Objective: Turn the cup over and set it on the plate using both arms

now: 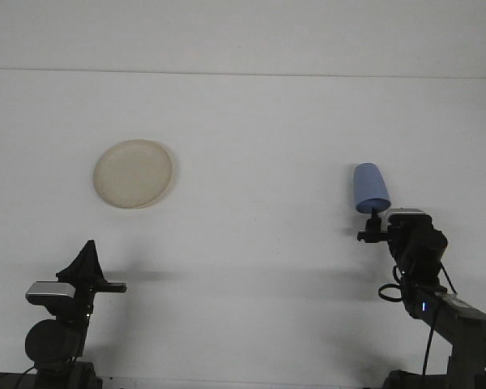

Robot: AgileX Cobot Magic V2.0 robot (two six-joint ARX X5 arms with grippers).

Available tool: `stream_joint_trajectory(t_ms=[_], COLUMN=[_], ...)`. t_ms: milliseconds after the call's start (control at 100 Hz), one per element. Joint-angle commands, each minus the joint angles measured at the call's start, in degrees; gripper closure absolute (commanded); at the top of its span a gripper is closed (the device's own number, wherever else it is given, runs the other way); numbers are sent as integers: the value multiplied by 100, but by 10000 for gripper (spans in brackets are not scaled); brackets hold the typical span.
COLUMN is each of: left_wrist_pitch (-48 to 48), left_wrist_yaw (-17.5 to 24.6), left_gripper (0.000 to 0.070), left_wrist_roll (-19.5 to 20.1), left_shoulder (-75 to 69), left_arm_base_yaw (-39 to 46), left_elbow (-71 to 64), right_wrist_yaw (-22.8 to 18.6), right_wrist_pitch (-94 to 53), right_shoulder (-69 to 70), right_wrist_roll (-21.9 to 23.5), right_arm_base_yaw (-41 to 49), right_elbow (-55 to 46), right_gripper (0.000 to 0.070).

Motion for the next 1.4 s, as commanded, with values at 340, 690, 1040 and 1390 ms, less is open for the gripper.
stream_joint_trajectory(t_ms=[340,690,1040,1390], left_wrist_pitch=[74,76,76,76], left_wrist_yaw=[-9,-11,-9,-11], left_gripper=[689,689,689,689], left_wrist_roll=[-15,-15,-15,-15], left_shoulder=[-11,-11,-11,-11], left_arm_base_yaw=[-11,-11,-11,-11], left_elbow=[-109,-109,-109,-109], right_wrist_yaw=[-240,-605,-372,745], right_wrist_pitch=[153,149,-1056,-4865], right_shoulder=[1156,1338,168,-2911], right_wrist_roll=[-216,-363,-243,1110], right_arm_base_yaw=[-9,-20,240,1329], right_elbow=[1084,1285,1285,1521], right_gripper=[253,700,700,700])
